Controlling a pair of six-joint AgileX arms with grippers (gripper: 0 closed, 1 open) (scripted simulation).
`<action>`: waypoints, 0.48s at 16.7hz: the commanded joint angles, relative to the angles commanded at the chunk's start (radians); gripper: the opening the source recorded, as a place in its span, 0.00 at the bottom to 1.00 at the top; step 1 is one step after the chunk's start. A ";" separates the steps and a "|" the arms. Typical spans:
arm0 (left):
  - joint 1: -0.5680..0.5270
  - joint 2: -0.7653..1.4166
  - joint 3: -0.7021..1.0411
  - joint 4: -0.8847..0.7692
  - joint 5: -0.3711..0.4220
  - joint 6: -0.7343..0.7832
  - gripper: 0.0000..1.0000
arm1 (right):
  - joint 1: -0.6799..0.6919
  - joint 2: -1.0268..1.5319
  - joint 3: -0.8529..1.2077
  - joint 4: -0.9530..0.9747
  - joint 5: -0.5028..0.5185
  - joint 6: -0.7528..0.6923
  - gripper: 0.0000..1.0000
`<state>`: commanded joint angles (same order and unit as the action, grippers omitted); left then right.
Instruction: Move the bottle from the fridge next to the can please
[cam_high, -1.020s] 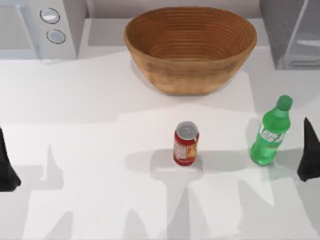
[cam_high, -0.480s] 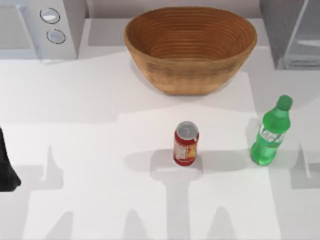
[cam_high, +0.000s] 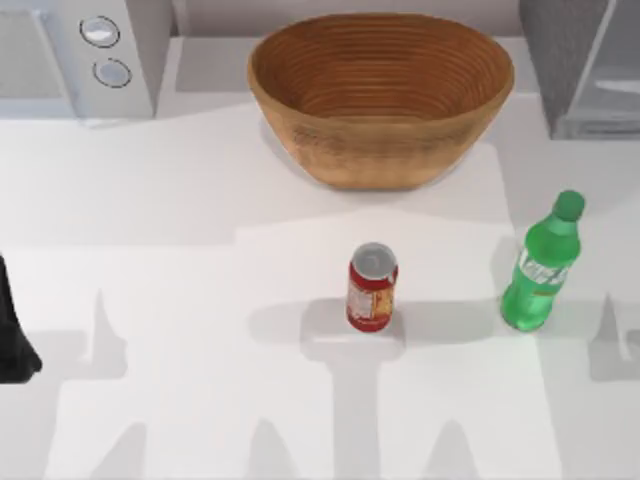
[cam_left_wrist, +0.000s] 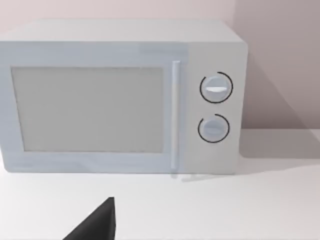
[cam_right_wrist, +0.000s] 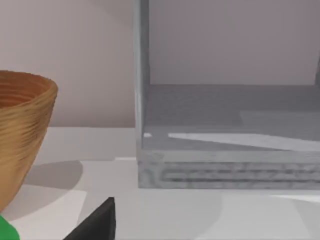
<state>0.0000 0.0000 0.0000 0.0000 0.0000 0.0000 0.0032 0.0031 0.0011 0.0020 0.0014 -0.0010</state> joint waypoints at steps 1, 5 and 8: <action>0.000 0.000 0.000 0.000 0.000 0.000 1.00 | 0.000 -0.001 0.001 -0.001 0.000 0.000 1.00; 0.000 0.000 0.000 0.000 0.000 0.000 1.00 | -0.003 -0.081 0.067 -0.109 0.002 -0.001 1.00; 0.000 0.000 0.000 0.000 0.000 0.000 1.00 | -0.003 -0.193 0.160 -0.298 0.001 0.000 1.00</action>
<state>0.0000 0.0000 0.0000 0.0000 0.0000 0.0000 0.0001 -0.1902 0.1610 -0.2958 0.0027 -0.0012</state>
